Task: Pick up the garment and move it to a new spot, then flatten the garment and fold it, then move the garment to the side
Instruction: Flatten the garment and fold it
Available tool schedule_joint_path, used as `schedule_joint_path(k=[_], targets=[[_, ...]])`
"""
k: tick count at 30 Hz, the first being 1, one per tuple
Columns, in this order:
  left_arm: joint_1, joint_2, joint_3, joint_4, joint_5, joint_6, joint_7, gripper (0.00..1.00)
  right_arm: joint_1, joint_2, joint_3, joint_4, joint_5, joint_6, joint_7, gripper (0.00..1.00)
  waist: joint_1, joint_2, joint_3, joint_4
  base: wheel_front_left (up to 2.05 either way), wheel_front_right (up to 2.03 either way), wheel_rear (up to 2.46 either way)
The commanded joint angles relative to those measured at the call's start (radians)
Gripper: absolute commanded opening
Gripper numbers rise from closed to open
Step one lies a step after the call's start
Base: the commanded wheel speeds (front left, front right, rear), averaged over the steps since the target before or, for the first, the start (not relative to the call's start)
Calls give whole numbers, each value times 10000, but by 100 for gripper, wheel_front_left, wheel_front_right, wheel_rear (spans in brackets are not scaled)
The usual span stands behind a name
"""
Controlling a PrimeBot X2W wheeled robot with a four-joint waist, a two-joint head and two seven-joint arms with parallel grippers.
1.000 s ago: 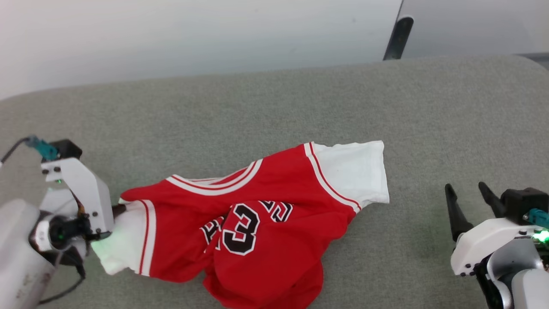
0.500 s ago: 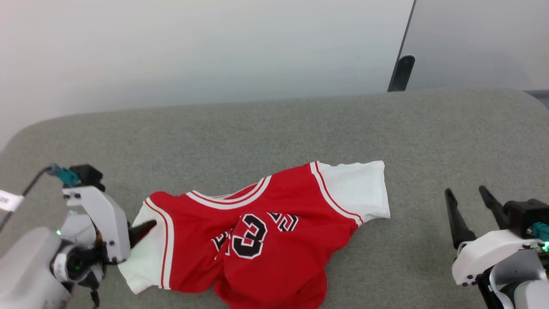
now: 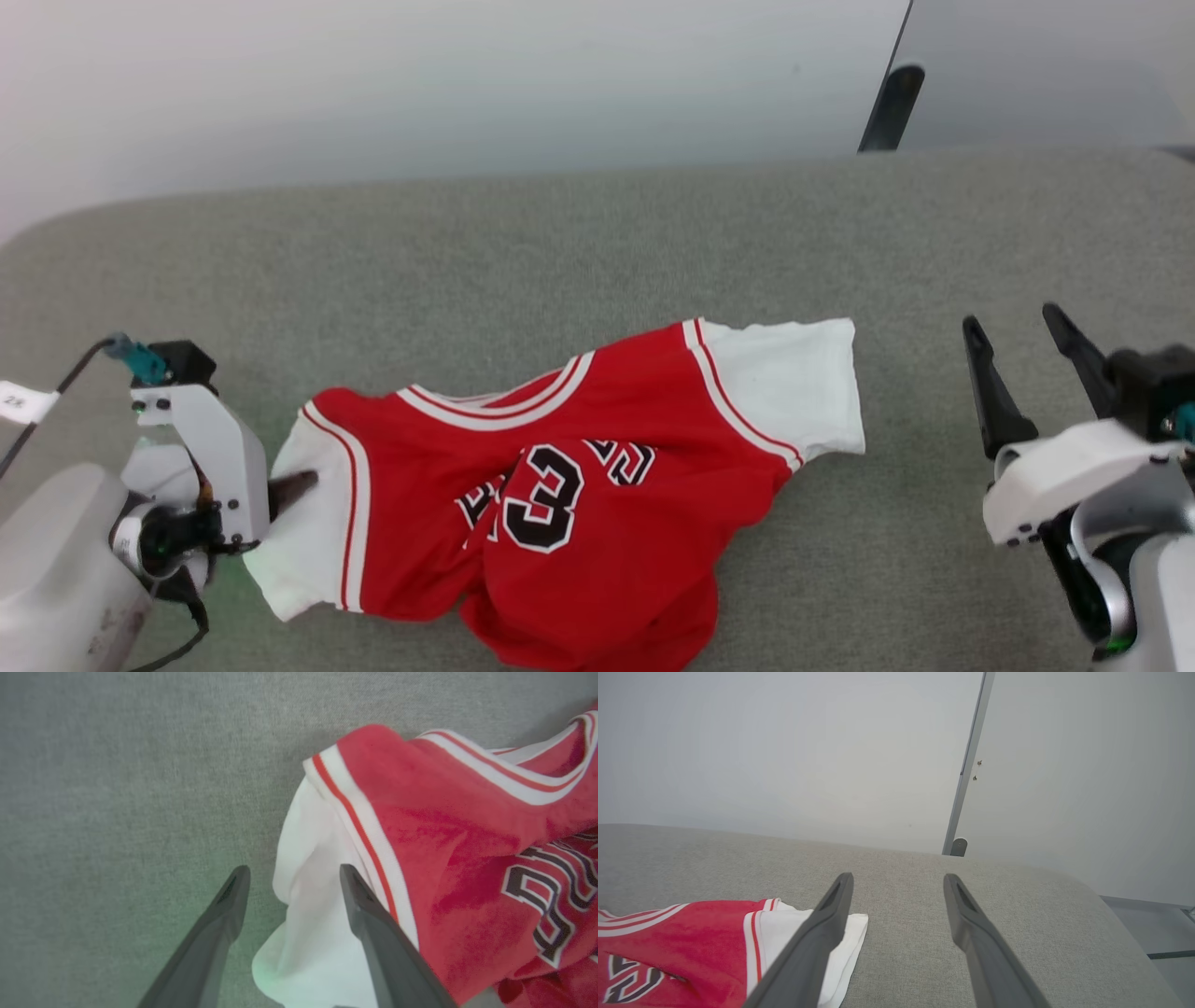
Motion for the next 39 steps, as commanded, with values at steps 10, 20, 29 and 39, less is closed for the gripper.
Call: schedule_joint_path(k=[10, 20, 29, 39], targets=[[-301, -656, -156, 1523, -690, 1230, 2287, 100, -1067, -643, 435, -179, 650, 0, 1124, 100, 0, 0, 1071, 243, 0, 0, 0], [-898, -1391, -249, 1257, -734, 1013, 2446, 0, -2502, -873, 449, 1251, 1853, 0, 4964, 100, 0, 0, 1711, 793, 0, 0, 0], [-1515, -1903, -283, 1315, -653, 590, 2113, 0, -3934, -570, 309, 2895, 1812, 0, 7138, 100, 0, 0, 2217, 1226, 0, 0, 0], [-1992, -2364, -324, 1895, -623, 102, 1763, 0, -5034, 40, 278, 5392, 1049, 1, 8143, 100, 0, 0, 2450, 1335, 0, 0, 0]])
